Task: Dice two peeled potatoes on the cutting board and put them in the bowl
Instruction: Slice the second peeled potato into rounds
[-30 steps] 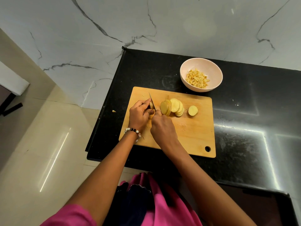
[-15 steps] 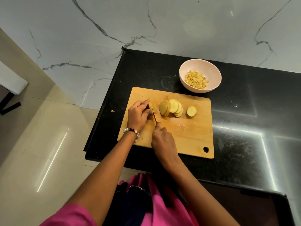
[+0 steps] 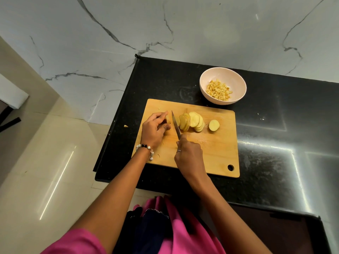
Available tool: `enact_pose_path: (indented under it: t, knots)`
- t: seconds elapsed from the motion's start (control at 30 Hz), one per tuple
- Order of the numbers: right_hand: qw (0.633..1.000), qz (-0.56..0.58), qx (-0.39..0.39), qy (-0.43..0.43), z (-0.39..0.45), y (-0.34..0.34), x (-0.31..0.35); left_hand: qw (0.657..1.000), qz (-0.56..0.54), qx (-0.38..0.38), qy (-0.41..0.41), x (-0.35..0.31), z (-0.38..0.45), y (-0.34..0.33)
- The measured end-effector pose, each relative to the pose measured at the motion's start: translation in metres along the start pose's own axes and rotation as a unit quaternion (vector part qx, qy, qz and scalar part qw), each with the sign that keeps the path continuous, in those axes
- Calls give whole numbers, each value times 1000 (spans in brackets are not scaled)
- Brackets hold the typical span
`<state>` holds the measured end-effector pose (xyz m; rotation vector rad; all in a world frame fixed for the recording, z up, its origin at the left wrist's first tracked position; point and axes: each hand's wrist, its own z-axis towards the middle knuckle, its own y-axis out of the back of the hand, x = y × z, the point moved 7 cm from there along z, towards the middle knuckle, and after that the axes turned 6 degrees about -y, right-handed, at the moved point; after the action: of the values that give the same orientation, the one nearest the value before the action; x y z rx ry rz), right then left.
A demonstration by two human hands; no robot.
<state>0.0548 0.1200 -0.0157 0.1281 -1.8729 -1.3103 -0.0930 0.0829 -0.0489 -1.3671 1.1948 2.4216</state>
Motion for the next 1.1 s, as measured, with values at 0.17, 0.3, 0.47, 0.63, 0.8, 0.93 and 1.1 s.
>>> enact_pose_path:
  t: [0.17,0.3,0.47,0.63,0.8,0.93,1.1]
  knots:
    - [1000,0,-8,22,5,2,14,1000,-10,-5,7,-1,0,1]
    - [1000,-12,-6,25,6,1,16,1000,-17,-11,10,0,0,3]
    - [999,-23,2,25,6,-2,19,1000,-16,-18,2,-1,0,3]
    - [995,-91,6,42,8,-2,29,999,-11,-27,-12,-2,0,2]
    - [990,-127,-6,54,12,4,42,999,-17,-38,-18,-3,1,2]
    - [989,-132,-14,65,12,5,49,998,-22,-45,-24,-3,1,4]
    - [989,-122,-10,83,7,12,53,998,-36,-51,-19,-4,0,4]
